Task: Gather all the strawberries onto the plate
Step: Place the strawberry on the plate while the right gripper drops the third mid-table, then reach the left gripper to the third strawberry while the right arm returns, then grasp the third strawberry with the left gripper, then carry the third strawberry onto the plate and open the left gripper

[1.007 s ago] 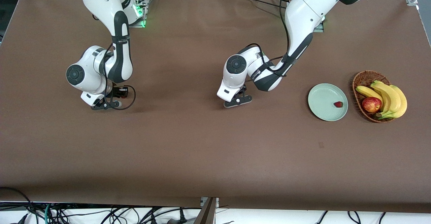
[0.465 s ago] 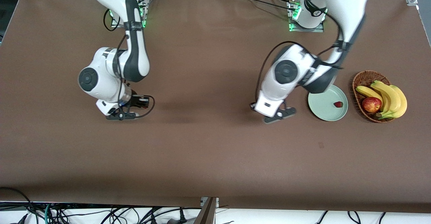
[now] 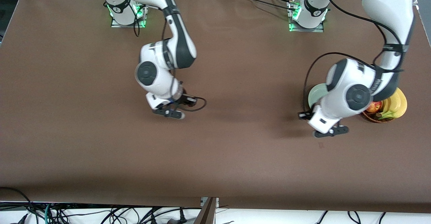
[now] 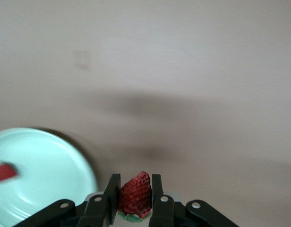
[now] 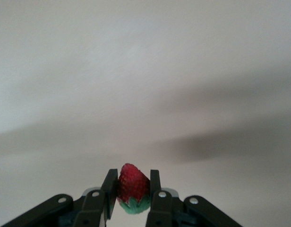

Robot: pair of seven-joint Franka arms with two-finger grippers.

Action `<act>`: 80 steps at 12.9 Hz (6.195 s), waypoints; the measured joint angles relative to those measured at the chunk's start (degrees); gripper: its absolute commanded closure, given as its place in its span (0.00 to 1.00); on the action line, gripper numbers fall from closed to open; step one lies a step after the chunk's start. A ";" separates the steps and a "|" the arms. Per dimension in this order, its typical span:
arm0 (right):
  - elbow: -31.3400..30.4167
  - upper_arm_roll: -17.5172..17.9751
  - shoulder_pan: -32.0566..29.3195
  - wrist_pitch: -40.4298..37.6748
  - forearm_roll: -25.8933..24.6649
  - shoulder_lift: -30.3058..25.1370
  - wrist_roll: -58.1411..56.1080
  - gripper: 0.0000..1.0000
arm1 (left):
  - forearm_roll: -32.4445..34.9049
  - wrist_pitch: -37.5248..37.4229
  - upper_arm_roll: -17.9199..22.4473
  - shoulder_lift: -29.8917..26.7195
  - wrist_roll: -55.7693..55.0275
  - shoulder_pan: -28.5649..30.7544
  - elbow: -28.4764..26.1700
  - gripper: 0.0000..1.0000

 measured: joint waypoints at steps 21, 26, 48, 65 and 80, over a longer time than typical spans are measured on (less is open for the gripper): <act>13.97 -13.55 3.64 -13.99 -0.80 4.25 12.03 0.00 | -4.79 2.22 9.70 -8.50 19.08 -2.83 -10.51 0.00; 13.84 -21.12 3.28 -22.39 -0.80 2.90 0.56 0.00 | -4.83 2.92 -4.68 -8.96 -5.22 -3.83 -10.25 0.00; 2.69 32.49 -52.25 -35.45 -39.94 -37.04 -18.36 0.00 | 25.12 16.78 -19.67 12.71 -53.59 -10.19 -10.41 0.79; 3.33 33.13 -52.63 -34.85 -43.43 -37.20 -23.51 0.00 | 2.39 -6.87 -12.63 3.93 -19.42 -0.69 8.95 0.95; 3.34 32.90 -52.80 -34.82 -43.43 -37.20 -23.50 0.00 | -9.17 20.08 15.78 -6.10 20.27 -6.69 -26.81 0.00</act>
